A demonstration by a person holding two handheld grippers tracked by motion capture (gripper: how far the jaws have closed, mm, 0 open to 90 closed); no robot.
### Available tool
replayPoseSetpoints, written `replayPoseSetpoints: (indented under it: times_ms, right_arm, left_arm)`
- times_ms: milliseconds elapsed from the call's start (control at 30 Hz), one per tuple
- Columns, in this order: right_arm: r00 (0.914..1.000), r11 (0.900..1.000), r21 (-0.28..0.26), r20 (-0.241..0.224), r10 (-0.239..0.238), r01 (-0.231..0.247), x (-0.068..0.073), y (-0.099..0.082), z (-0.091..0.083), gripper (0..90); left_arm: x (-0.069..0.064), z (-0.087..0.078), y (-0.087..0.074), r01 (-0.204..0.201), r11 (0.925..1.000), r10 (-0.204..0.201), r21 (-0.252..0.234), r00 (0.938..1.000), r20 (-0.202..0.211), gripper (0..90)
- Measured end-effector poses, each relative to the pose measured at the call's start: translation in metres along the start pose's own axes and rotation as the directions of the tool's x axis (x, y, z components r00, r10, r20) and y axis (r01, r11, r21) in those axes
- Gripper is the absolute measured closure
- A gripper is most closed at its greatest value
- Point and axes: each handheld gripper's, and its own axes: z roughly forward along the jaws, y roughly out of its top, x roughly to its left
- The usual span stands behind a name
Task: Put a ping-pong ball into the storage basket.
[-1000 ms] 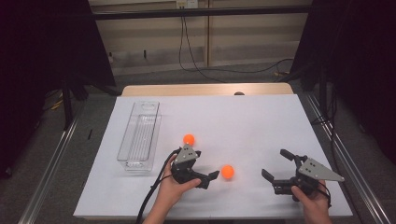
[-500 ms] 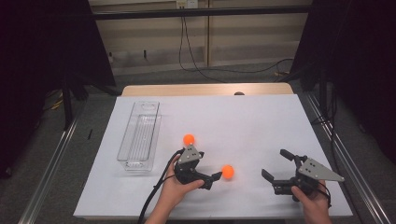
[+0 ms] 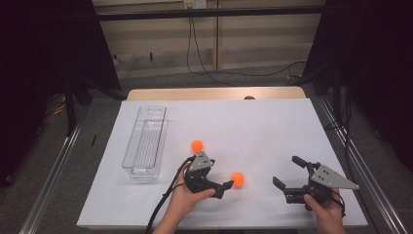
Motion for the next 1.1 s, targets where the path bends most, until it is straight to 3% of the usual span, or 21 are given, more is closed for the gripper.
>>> replayPoseSetpoints:
  times_ms: [1100]
  right_arm:
    - [1.0000,1.0000,0.000,-0.001,0.000,0.000,0.000,0.000,0.000,1.2]
  left_arm:
    - [-0.005,0.014,0.002,-0.004,0.9991,0.004,0.043,1.0000,-0.002,3.5]
